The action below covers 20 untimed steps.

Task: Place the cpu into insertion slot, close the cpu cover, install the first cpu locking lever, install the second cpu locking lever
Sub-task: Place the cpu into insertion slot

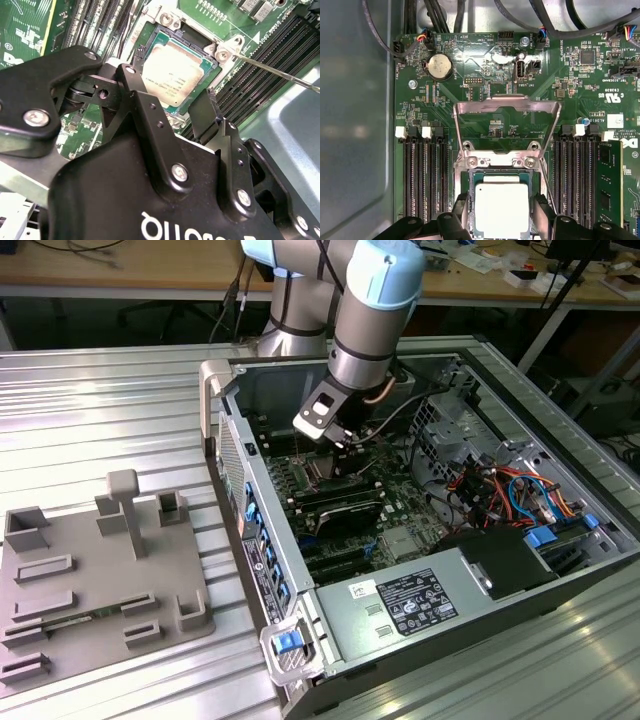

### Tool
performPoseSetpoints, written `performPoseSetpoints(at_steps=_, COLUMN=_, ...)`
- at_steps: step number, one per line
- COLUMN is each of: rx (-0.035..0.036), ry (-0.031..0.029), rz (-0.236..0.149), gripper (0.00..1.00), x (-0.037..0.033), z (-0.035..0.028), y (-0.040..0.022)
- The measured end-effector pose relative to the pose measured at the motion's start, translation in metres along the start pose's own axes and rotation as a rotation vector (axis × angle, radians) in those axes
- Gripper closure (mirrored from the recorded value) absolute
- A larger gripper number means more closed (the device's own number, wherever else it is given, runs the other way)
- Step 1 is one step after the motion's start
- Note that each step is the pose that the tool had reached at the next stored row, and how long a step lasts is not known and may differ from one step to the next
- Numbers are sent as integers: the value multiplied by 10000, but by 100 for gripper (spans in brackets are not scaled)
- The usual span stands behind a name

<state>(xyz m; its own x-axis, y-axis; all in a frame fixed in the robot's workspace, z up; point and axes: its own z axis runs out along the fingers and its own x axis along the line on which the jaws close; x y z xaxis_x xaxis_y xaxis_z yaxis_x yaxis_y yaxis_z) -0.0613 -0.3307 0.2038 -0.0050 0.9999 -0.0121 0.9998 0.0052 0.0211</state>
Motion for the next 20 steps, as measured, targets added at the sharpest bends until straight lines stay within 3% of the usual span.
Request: performPoseSetpoints(at_steps=20, rx=0, ry=4, rz=3, gripper=37, x=1, z=47, y=-30)
